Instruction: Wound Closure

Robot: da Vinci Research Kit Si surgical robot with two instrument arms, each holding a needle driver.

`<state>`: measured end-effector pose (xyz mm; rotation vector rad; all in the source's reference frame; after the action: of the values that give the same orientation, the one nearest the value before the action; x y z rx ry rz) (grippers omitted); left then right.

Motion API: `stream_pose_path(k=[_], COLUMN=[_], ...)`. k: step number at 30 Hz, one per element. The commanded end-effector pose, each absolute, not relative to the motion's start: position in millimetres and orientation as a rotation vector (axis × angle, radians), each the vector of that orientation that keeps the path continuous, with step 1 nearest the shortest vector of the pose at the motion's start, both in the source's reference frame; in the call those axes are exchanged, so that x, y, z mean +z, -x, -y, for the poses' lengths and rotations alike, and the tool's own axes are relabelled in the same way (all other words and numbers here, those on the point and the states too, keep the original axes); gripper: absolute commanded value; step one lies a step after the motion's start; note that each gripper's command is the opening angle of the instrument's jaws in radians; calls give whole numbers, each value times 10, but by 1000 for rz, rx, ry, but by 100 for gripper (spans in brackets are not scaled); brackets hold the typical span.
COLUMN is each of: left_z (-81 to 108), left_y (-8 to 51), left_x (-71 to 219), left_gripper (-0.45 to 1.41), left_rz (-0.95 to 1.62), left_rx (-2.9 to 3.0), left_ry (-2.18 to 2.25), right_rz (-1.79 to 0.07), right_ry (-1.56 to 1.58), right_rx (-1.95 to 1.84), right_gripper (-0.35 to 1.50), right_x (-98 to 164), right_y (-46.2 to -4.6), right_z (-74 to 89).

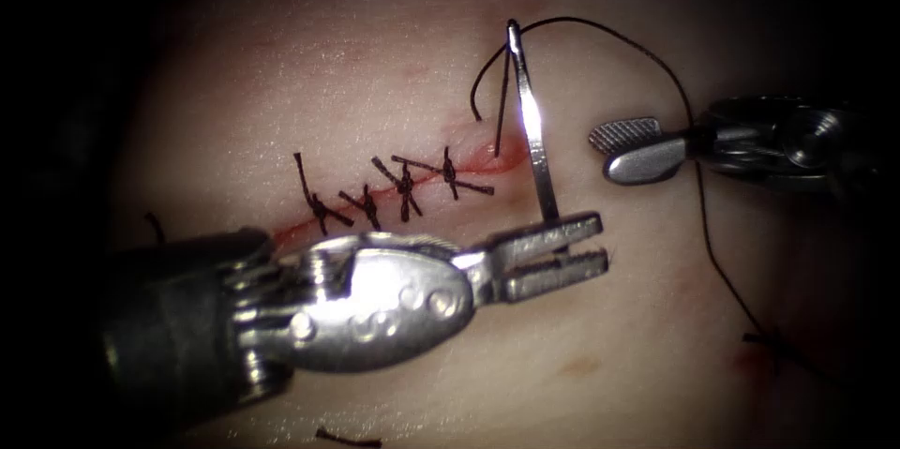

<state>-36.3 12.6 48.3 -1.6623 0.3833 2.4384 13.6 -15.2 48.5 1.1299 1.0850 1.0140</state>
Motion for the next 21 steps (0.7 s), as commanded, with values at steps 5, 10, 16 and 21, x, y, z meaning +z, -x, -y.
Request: stream_pose_path(k=[5,10,16,21], left_z=[-117,-111,-110,-108], left_y=[376,384,386,389], left_x=[509,527,544,546], left_gripper=[-45,-45,-45,-45], left_rz=[-436,-449,-466,-474], left_rx=[2468,2500,2529,2538], left_ry=[1648,1640,1632,1631], right_rz=[-1083,-1084,-1083,-1084], right_ry=[-1193,-1240,-1284,-1281], right_rx=[1006,1025,1036,1048], right_gripper=[125,128,128,131], right_x=[471,468,466,469], right_y=[-149,-152,-160,-174], right_z=[162,164,169,172])
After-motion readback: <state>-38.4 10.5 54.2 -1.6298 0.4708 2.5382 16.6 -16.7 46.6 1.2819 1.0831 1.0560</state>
